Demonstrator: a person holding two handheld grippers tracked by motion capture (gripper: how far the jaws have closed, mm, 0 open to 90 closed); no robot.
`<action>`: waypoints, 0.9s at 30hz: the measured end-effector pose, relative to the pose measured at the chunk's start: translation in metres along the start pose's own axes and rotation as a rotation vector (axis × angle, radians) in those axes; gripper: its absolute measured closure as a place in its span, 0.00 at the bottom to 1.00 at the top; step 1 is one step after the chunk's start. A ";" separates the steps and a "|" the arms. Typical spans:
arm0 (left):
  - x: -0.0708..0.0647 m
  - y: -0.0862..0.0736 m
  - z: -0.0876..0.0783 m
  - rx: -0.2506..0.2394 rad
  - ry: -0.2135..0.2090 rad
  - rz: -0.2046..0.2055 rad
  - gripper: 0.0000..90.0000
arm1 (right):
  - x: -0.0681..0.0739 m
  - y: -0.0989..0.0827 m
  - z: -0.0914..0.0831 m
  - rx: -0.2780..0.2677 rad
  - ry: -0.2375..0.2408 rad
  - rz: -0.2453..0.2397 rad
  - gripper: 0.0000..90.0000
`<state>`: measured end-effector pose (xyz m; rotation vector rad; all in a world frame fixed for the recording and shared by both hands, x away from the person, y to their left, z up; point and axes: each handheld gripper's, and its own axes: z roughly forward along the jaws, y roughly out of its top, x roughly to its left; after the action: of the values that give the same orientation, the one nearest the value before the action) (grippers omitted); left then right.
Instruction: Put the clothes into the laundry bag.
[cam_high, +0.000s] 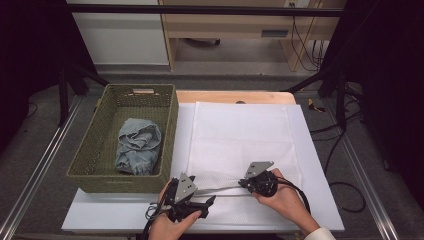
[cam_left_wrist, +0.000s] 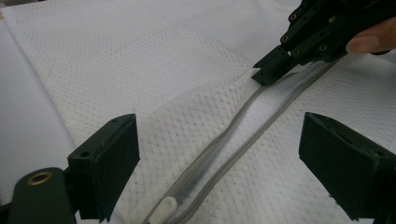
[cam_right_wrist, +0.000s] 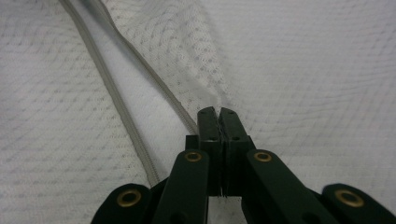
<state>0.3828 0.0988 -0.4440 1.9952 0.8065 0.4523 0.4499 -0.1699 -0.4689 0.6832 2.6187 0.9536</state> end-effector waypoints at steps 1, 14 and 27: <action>0.000 0.000 0.000 0.000 0.001 0.000 0.14 | 0.000 0.001 -0.002 -0.018 -0.006 0.002 1.00; 0.000 0.010 -0.002 -0.001 0.001 0.000 0.13 | -0.009 0.012 -0.030 -0.126 -0.068 0.017 1.00; 0.016 0.039 -0.012 0.028 0.053 -0.012 0.12 | -0.011 0.024 -0.039 -0.141 -0.168 -0.081 1.00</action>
<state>0.4011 0.1026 -0.4050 2.0107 0.8612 0.4913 0.4514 -0.1800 -0.4225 0.5900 2.3889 0.9999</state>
